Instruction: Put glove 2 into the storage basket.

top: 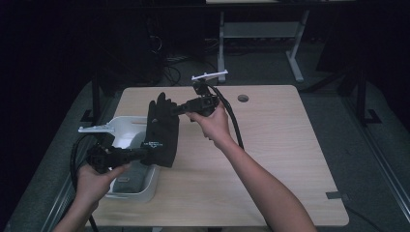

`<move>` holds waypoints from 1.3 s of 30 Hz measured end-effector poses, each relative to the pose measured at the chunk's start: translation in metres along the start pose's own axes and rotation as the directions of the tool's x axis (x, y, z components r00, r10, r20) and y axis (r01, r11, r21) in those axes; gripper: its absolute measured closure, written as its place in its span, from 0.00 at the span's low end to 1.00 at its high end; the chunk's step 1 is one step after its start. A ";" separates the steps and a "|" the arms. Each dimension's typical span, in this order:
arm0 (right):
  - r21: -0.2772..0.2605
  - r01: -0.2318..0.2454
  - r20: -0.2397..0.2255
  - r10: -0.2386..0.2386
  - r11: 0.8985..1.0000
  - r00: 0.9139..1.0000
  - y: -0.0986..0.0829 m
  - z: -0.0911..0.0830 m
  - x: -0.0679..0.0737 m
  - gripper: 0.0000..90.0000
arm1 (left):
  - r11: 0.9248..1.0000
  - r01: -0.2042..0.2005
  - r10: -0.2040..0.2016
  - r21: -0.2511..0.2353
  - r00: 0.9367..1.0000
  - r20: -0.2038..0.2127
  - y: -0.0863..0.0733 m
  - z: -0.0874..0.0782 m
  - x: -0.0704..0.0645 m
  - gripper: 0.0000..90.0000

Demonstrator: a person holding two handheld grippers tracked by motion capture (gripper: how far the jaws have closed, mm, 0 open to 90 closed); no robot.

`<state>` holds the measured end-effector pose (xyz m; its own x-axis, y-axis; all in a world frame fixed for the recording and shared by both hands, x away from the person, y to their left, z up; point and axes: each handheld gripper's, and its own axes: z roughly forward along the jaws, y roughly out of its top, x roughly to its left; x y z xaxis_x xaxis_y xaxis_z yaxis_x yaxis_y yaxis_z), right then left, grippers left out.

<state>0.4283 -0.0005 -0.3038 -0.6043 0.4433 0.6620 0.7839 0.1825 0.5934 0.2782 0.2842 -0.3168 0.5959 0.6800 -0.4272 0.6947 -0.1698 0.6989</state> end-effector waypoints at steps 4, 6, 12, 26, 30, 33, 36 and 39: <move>0.006 0.008 0.001 -0.008 1.000 1.000 0.002 0.007 0.003 0.82 | 1.000 0.005 -0.005 0.000 1.000 -0.002 -0.003 -0.002 0.003 0.90; 0.006 0.006 -0.002 -0.006 1.000 1.000 0.003 0.010 0.005 0.82 | 1.000 0.010 -0.010 -0.003 1.000 -0.003 -0.004 -0.004 0.005 0.90; 0.015 0.019 0.000 -0.019 1.000 1.000 0.007 0.018 0.010 0.82 | 1.000 0.024 -0.024 -0.011 1.000 -0.007 -0.006 -0.010 0.010 0.90; 0.029 0.017 -0.022 -0.016 0.999 1.000 0.009 0.040 0.014 0.81 | 0.999 0.049 -0.050 -0.013 0.998 -0.032 -0.014 -0.025 0.024 0.90; 0.032 0.017 -0.026 -0.016 0.999 1.000 0.010 0.047 0.016 0.81 | 0.998 0.055 -0.055 -0.013 0.998 -0.041 -0.017 -0.029 0.028 0.90; 0.033 0.021 -0.029 -0.021 0.999 0.999 0.011 0.053 0.018 0.82 | 0.998 0.062 -0.063 -0.015 0.997 -0.047 -0.019 -0.034 0.031 0.90; 0.035 0.023 -0.037 -0.022 0.999 0.999 0.012 0.059 0.020 0.81 | 0.997 0.072 -0.073 -0.024 0.996 -0.055 -0.021 -0.038 0.035 0.90; 0.037 0.017 -0.047 -0.015 0.999 0.999 0.013 0.065 0.021 0.81 | 0.997 0.079 -0.080 -0.027 0.995 -0.063 -0.024 -0.041 0.038 0.90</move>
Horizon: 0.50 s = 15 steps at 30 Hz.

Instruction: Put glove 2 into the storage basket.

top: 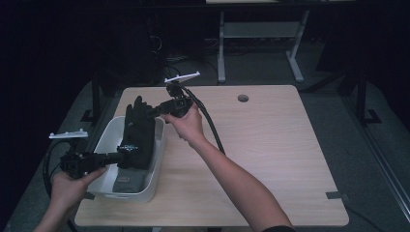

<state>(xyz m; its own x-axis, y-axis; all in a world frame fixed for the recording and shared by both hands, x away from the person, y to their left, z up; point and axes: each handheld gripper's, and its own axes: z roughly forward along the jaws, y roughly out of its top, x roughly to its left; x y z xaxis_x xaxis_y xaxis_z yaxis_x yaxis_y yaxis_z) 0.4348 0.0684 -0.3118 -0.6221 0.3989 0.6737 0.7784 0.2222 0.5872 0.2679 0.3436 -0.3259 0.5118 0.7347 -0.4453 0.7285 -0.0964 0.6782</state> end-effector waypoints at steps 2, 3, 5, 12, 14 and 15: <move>-0.001 0.001 -0.006 -0.001 1.000 1.000 0.000 0.004 0.000 0.81 | 1.000 0.005 -0.005 0.001 1.000 -0.004 -0.002 -0.002 0.003 0.90; -0.002 0.004 -0.008 -0.004 1.000 1.000 0.001 0.006 0.000 0.82 | 1.000 0.008 -0.008 0.005 1.000 -0.007 -0.003 -0.002 0.005 0.90; -0.010 0.000 -0.010 0.000 1.000 1.000 0.001 0.008 0.000 0.84 | 1.000 0.015 -0.015 0.012 1.000 -0.009 -0.005 -0.004 0.007 0.90; -0.018 -0.023 -0.022 0.022 1.000 1.000 0.001 0.016 -0.008 0.90 | 0.997 0.002 0.000 0.074 1.000 -0.031 -0.013 0.006 0.012 0.91; 0.015 -0.044 -0.015 0.044 0.999 0.999 -0.005 0.028 -0.014 0.90 | 0.996 0.012 -0.008 0.089 0.999 -0.042 -0.018 0.009 0.016 0.91; 0.025 -0.042 -0.014 0.043 0.999 0.999 -0.007 0.030 -0.015 0.90 | 0.995 0.012 -0.006 0.098 0.998 -0.055 -0.021 0.009 0.020 0.91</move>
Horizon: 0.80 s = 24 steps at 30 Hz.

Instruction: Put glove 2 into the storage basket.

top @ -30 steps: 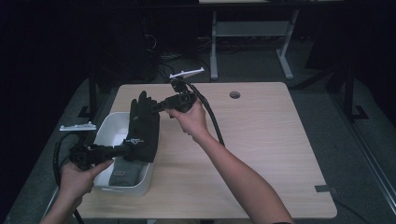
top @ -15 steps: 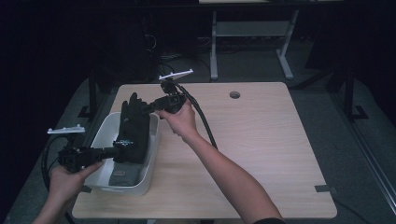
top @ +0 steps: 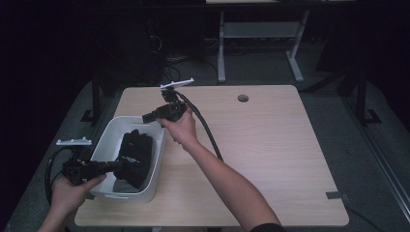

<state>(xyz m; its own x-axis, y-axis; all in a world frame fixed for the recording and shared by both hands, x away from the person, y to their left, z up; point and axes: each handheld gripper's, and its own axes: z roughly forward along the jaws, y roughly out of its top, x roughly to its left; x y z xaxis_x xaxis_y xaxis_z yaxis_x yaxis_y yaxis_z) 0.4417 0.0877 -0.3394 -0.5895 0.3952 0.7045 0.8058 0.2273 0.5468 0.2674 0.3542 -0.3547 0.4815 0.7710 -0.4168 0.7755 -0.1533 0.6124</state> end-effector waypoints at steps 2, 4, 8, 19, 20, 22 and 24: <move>0.020 0.005 0.010 -0.006 1.000 1.000 -0.003 0.005 -0.001 0.90 | 1.000 0.019 -0.019 0.016 1.000 -0.019 -0.004 -0.001 0.006 0.91; 0.034 0.003 0.013 -0.003 0.999 1.000 -0.005 0.009 -0.002 0.89 | 0.999 0.032 -0.032 0.011 0.999 -0.027 -0.006 -0.004 0.011 0.91; 0.048 0.005 0.018 -0.005 0.999 1.000 -0.006 0.014 -0.004 0.88 | 0.997 0.063 -0.062 0.038 0.998 -0.030 -0.013 -0.003 0.019 0.90; 0.069 -0.005 0.028 0.003 0.998 1.000 -0.011 0.019 -0.011 0.86 | 0.993 0.112 -0.112 0.041 0.994 -0.006 -0.020 -0.003 0.028 0.76; 0.069 -0.005 0.029 0.003 0.998 1.000 -0.011 0.018 -0.012 0.85 | 0.993 0.112 -0.112 0.036 0.994 -0.006 -0.019 -0.005 0.029 0.75; 0.068 -0.006 0.028 0.004 0.998 1.000 -0.012 0.017 -0.013 0.85 | 0.993 0.112 -0.111 0.036 0.994 -0.007 -0.018 -0.007 0.029 0.74; 0.067 -0.010 0.033 0.008 0.998 0.999 -0.012 0.016 -0.014 0.84 | 0.993 0.111 -0.111 0.026 0.994 -0.013 -0.016 -0.009 0.029 0.73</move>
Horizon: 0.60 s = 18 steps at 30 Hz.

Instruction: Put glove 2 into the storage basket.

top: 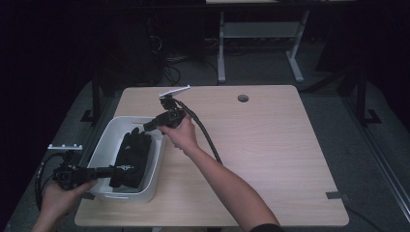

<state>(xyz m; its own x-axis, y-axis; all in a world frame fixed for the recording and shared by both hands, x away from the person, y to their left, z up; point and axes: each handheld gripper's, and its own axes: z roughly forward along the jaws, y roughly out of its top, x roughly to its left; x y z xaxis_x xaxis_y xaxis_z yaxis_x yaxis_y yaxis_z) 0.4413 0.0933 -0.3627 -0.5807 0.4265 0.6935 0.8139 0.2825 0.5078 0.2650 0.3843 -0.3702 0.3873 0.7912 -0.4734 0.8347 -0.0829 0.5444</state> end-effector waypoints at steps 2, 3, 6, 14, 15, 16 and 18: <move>-0.001 -0.004 0.001 0.004 1.000 1.000 0.000 -0.002 -0.001 0.83 | 1.000 0.007 -0.007 -0.009 1.000 0.001 0.001 -0.001 -0.001 0.72; -0.004 -0.001 0.002 0.001 1.000 1.000 -0.001 -0.004 -0.002 0.83 | 1.000 -0.002 0.002 -0.008 1.000 0.001 0.002 -0.001 -0.001 0.72; -0.012 0.003 0.007 -0.002 1.000 1.000 -0.002 -0.008 -0.003 0.81 | 1.000 -0.007 0.007 -0.018 1.000 -0.002 0.005 -0.003 -0.003 0.72; -0.031 0.000 0.011 0.001 1.000 1.000 -0.003 -0.024 -0.006 0.77 | 0.999 -0.021 0.021 -0.045 1.000 0.003 0.015 -0.004 -0.014 0.68; -0.031 0.000 0.011 0.001 1.000 1.000 -0.003 -0.024 -0.006 0.77 | 0.999 -0.021 0.021 -0.045 1.000 0.003 0.015 -0.004 -0.014 0.68; -0.041 -0.001 0.014 0.001 0.999 1.000 -0.005 -0.030 -0.008 0.77 | 0.999 -0.031 0.032 -0.045 0.999 0.005 0.018 -0.004 -0.017 0.68; -0.047 -0.002 0.017 0.003 0.999 1.000 -0.006 -0.034 -0.009 0.76 | 0.998 -0.039 0.040 -0.051 0.999 0.012 0.021 -0.003 -0.020 0.68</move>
<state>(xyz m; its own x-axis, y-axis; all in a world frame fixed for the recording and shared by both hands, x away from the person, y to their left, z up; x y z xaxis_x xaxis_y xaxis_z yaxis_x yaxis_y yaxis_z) 0.4405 0.0584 -0.3545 -0.5775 0.4424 0.6861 0.8134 0.2409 0.5294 0.2734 0.3686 -0.3472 0.4245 0.7801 -0.4595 0.7981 -0.0828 0.5968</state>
